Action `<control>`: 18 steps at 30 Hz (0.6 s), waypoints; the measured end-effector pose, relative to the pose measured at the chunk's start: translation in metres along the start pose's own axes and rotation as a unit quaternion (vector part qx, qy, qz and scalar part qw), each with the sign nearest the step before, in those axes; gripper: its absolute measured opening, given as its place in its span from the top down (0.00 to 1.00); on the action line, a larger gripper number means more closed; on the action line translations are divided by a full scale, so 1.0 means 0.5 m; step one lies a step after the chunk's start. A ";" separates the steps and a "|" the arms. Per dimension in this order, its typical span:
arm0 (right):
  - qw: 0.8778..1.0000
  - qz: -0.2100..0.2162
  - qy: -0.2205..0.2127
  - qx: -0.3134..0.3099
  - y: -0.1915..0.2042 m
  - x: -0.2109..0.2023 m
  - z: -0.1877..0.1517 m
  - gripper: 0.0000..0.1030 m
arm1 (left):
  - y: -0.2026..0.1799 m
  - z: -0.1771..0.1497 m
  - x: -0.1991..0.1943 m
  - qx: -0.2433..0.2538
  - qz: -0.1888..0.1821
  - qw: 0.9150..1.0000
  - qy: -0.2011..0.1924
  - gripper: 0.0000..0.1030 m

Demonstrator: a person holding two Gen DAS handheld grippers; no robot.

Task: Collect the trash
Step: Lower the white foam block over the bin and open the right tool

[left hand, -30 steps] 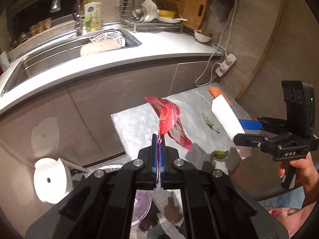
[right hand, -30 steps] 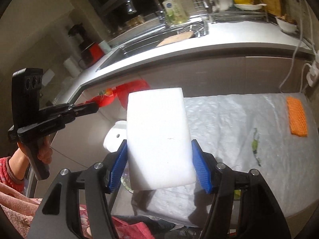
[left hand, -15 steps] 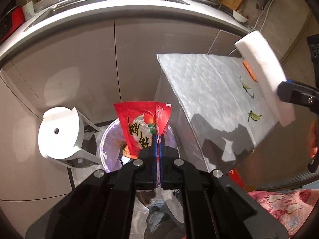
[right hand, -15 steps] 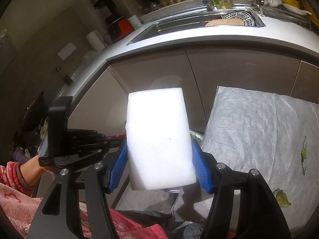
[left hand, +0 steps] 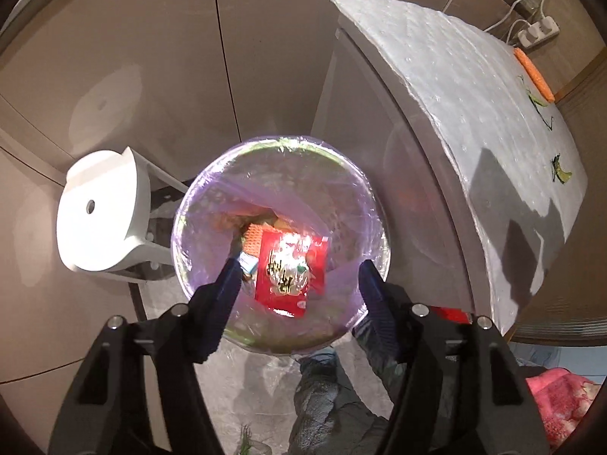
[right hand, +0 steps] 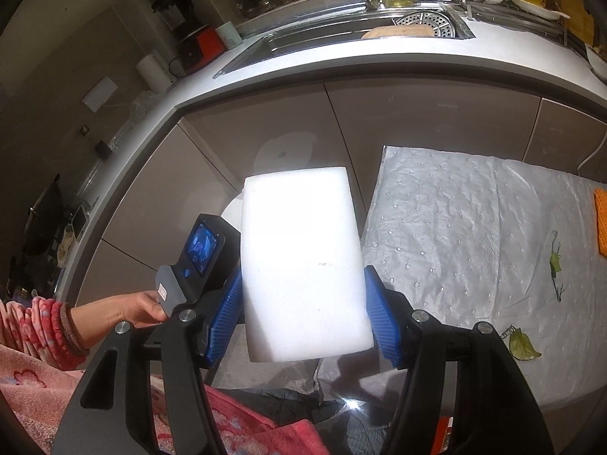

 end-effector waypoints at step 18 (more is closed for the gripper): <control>0.991 0.037 0.116 -0.046 0.082 0.322 -0.012 0.39 | 0.054 -0.015 -0.343 -0.096 0.056 0.985 -0.135 0.12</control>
Point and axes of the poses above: each gripper's, at about its wrist camera, not at the fingertips, and x roughly the way its jaws point, y to its left, z to its top, the point moved 1 cm from there along x, roughly the way its jaws point, and after that the axes turned 7 degrees about -z, right-handed, at the moved point
